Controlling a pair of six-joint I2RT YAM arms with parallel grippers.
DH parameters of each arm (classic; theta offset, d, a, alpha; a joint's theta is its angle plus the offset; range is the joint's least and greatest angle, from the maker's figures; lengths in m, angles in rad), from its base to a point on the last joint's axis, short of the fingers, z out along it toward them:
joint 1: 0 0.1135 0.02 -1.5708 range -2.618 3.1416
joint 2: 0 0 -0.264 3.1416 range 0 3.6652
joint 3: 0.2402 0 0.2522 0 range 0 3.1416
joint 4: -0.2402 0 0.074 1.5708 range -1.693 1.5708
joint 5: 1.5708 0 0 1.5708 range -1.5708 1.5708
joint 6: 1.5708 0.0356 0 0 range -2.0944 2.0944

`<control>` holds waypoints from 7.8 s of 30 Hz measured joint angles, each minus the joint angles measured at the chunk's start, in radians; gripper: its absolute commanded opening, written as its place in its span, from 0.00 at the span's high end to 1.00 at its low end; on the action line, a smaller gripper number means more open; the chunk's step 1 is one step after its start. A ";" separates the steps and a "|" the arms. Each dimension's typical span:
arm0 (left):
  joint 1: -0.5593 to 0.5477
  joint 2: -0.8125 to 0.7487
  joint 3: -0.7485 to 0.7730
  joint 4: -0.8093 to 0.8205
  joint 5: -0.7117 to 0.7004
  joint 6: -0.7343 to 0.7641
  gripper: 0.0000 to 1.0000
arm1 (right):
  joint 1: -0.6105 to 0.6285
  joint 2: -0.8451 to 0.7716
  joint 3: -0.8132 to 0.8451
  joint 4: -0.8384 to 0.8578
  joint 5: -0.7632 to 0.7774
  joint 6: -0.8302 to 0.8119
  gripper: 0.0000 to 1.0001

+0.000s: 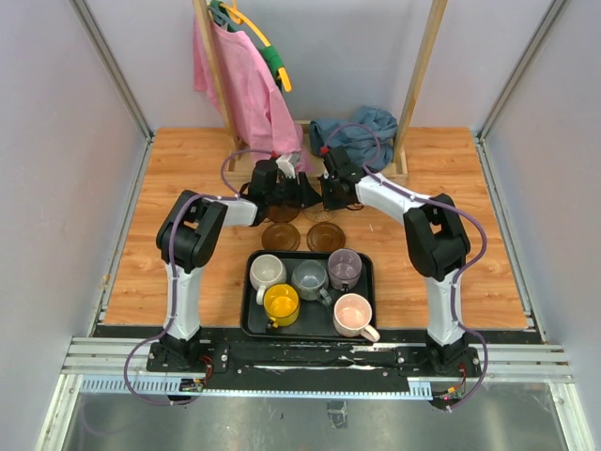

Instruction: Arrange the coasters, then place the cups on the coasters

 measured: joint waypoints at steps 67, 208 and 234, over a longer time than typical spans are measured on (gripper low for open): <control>0.006 -0.018 -0.028 -0.164 -0.183 -0.027 0.46 | -0.136 0.004 -0.079 0.013 0.009 0.019 0.99; 0.301 -0.211 -0.199 -0.308 -0.399 -0.053 0.47 | -0.398 -0.376 -0.334 0.105 -0.111 -0.080 0.97; 0.294 -0.424 -0.294 -0.262 -0.314 -0.079 0.53 | -0.388 -0.472 -0.380 0.118 -0.146 -0.074 0.98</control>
